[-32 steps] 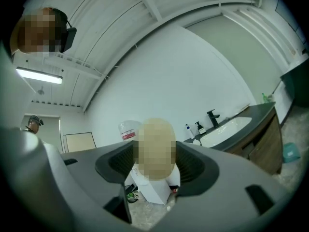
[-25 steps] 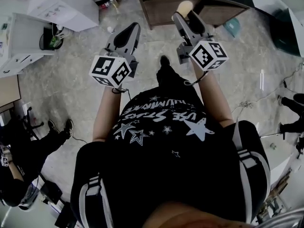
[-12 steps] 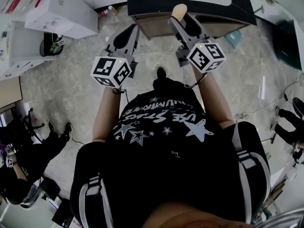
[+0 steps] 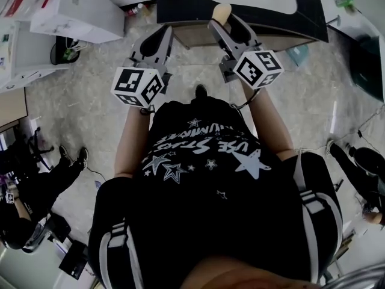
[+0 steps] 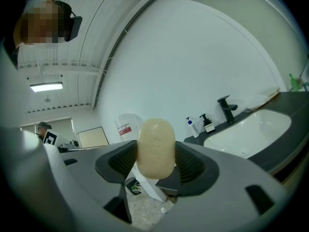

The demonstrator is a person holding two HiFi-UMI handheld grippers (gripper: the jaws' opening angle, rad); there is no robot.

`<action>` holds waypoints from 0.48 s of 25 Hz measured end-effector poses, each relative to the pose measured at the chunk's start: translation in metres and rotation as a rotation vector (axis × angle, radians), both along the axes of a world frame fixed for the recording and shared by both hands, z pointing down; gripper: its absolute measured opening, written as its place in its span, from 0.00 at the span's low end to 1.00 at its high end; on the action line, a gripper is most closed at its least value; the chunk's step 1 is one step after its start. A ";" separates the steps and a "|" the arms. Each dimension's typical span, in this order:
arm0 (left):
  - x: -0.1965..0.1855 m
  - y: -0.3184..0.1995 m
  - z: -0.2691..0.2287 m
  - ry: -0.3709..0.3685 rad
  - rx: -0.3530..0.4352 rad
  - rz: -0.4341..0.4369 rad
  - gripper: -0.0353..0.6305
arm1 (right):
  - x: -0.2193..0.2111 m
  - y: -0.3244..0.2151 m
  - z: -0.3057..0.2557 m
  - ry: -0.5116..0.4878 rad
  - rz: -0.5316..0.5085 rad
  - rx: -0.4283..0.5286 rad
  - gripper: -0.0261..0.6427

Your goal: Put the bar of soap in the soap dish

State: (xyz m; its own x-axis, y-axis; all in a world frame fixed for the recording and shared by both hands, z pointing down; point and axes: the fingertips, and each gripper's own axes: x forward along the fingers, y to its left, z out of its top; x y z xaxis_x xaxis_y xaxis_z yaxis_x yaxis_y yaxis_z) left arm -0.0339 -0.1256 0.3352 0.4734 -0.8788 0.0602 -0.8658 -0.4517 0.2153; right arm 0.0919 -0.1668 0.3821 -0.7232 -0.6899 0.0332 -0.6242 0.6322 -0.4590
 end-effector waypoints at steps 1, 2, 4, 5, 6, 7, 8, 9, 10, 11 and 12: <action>-0.001 -0.001 -0.001 0.002 0.001 -0.009 0.07 | -0.001 -0.001 0.001 -0.002 -0.006 -0.004 0.42; -0.001 -0.002 -0.001 0.001 0.001 -0.015 0.07 | -0.001 -0.003 0.003 -0.001 -0.013 -0.008 0.42; -0.001 -0.004 -0.001 -0.002 0.001 -0.022 0.07 | -0.003 -0.006 0.007 0.006 -0.024 -0.014 0.42; -0.003 -0.006 -0.001 -0.002 0.001 -0.025 0.07 | -0.005 -0.009 0.009 0.009 -0.028 -0.016 0.42; -0.006 -0.008 0.000 -0.001 0.001 -0.028 0.07 | -0.008 -0.011 0.010 0.009 -0.030 -0.017 0.42; -0.010 -0.010 0.001 0.002 -0.001 -0.030 0.07 | -0.012 -0.014 0.011 0.010 -0.031 -0.017 0.42; -0.014 -0.013 0.002 0.005 -0.003 -0.033 0.07 | -0.016 -0.016 0.011 0.012 -0.032 -0.016 0.42; -0.017 -0.016 0.004 0.008 -0.005 -0.034 0.07 | -0.020 -0.019 0.012 0.015 -0.034 -0.014 0.42; -0.020 -0.020 0.005 0.010 -0.006 -0.034 0.07 | -0.023 -0.021 0.012 0.017 -0.035 -0.012 0.42; -0.023 -0.025 0.006 0.011 -0.007 -0.032 0.07 | -0.026 -0.025 0.012 0.020 -0.036 -0.010 0.42; -0.025 -0.031 0.007 0.012 -0.005 -0.029 0.07 | -0.029 -0.029 0.013 0.022 -0.036 -0.008 0.42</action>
